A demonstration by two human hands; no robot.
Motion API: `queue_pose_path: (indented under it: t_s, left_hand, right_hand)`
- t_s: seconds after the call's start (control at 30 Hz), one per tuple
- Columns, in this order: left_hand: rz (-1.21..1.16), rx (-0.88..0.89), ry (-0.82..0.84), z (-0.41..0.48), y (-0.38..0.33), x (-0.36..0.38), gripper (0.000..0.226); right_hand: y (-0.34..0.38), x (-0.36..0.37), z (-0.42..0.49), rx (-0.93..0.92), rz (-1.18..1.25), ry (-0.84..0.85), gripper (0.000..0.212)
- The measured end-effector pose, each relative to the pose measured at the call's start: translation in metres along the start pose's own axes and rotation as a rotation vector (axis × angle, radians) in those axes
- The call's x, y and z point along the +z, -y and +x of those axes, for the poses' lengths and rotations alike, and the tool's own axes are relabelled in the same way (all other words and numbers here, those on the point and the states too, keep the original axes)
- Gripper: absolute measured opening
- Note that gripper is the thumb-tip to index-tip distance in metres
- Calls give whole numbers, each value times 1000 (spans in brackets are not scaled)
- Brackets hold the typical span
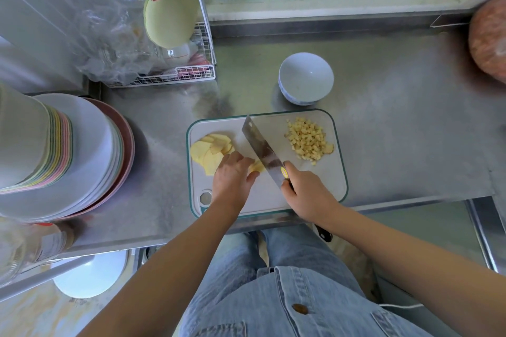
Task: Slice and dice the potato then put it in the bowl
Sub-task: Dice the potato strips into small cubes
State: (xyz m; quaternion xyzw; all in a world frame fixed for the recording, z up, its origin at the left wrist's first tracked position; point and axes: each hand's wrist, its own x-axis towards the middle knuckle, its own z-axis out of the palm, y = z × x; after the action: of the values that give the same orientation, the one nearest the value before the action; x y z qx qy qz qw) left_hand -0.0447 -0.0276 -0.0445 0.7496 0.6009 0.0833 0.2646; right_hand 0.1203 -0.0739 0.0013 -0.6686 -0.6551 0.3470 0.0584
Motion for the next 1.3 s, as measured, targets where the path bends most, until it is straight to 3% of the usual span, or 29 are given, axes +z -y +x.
queue_pose_path:
  t_s: [0.1, 0.33, 0.6, 0.9, 1.03, 1.2, 1.3]
  left_hand:
    - [-21, 16, -10, 1, 0, 2, 17]
    - [-89, -2, -13, 2, -1, 6, 15]
    - [-73, -37, -22, 2, -1, 4, 15]
    - [-87, 5, -23, -3, 5, 1, 31]
    - [-79, -19, -31, -5, 6, 1, 28]
    - [-91, -43, -20, -4, 6, 4, 18]
    - [-108, -58, -21, -3, 5, 5, 16]
  right_hand:
    - [0, 2, -1, 20, -40, 12, 19]
    - [4, 12, 0, 15, -24, 15, 9]
    - [6, 27, 5, 52, -92, -28, 34]
    - [-1, 12, 0, 10, 24, -63, 5]
    - [8, 11, -3, -26, 6, -38, 19]
    - [9, 22, -2, 2, -35, -11, 6]
    - [9, 30, 1, 28, -86, -8, 23]
